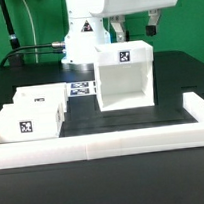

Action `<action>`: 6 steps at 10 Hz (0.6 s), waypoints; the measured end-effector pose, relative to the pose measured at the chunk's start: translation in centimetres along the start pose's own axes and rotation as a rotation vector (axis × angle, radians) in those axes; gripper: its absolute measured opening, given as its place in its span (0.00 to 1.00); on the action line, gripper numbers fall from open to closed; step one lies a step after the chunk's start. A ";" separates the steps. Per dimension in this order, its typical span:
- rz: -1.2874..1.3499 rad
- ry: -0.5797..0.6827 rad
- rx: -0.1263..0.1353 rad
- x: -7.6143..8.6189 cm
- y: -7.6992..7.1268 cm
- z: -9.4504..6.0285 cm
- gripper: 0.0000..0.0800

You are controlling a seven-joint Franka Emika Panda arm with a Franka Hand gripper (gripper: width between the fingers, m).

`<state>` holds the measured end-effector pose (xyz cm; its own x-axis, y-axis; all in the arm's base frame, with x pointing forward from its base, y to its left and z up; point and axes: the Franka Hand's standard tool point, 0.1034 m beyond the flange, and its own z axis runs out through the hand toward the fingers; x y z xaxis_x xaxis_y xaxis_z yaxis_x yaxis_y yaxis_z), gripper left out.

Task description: Assemble drawer

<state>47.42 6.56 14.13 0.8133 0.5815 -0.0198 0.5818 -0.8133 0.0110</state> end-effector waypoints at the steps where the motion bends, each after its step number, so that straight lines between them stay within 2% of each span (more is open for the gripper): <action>1: -0.004 0.000 0.000 0.0 0.1 0.0 0.81; 4: -0.003 -0.002 0.002 0.0 0.1 0.2 0.81; 6: 0.113 0.030 -0.007 -0.6 -0.2 0.4 0.81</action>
Offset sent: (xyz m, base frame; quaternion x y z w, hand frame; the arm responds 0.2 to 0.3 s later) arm 0.0000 0.0000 0.0000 0.0000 0.0000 0.0000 1.0000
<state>46.84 6.35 13.78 0.8735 0.4866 0.0115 0.4864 -0.8735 0.0180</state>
